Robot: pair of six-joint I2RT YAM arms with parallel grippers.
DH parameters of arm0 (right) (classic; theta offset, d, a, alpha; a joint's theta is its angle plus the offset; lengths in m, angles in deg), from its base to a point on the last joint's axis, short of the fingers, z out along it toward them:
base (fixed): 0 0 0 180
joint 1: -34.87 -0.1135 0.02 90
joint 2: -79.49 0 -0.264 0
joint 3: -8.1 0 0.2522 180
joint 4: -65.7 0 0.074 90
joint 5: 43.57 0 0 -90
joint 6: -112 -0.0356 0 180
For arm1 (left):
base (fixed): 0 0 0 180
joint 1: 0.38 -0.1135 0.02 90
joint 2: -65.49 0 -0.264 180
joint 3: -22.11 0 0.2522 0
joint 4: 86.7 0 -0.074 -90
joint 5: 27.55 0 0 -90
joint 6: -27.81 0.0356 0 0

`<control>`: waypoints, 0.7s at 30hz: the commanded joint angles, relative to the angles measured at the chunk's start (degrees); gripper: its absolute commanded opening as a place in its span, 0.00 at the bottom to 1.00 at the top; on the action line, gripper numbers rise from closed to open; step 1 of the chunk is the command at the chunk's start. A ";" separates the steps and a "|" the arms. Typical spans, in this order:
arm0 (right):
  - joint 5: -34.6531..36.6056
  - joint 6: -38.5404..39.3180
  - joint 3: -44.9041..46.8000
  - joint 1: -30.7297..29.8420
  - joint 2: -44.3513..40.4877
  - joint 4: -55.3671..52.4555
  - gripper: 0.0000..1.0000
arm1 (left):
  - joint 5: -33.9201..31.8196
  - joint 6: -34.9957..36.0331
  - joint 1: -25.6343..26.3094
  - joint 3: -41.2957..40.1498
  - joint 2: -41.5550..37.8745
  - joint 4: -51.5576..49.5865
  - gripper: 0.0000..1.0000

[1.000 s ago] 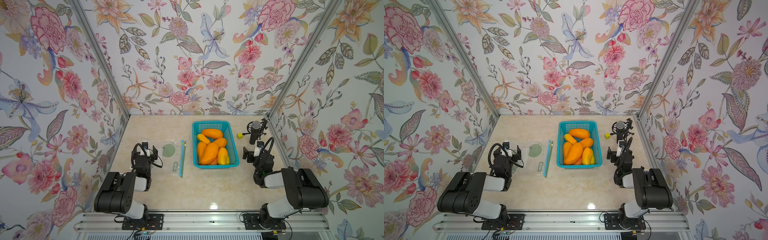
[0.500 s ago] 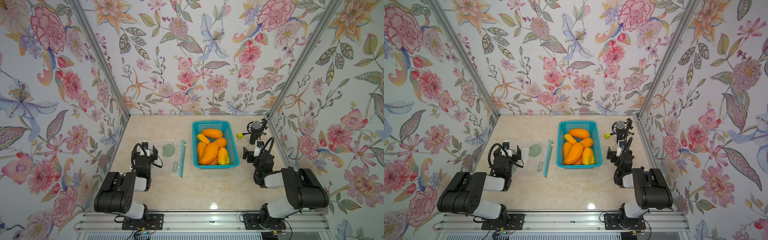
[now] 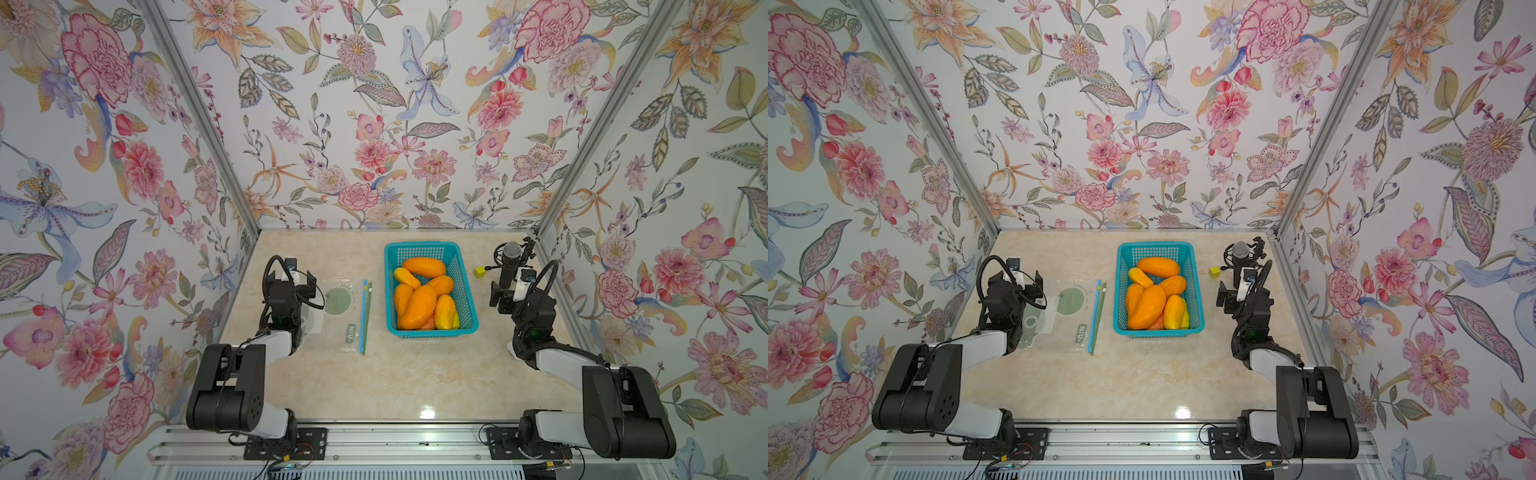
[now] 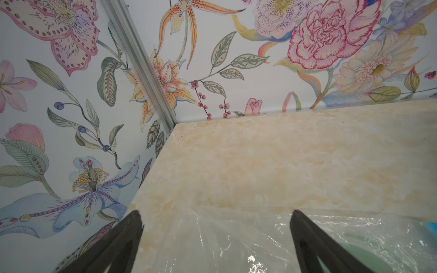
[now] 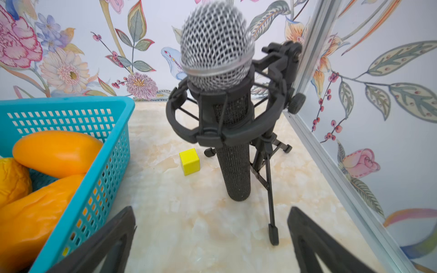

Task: Place the mango in a zip-top bag and seal the zipper
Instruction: Pick up the zipper food storage bag.

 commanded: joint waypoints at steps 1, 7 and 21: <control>-0.16 -3.42 -2.17 -0.05 -6.31 -11.91 1.00 | 1.67 -3.52 -0.12 1.08 -4.17 -10.49 0.99; -3.53 -16.96 -6.76 0.62 -19.38 -23.32 1.00 | 11.69 -18.46 -2.13 10.28 -7.62 -23.85 0.99; -15.21 -30.31 -23.44 -8.31 -19.77 -45.66 0.74 | 23.98 -26.21 6.72 25.19 -2.12 -44.22 0.90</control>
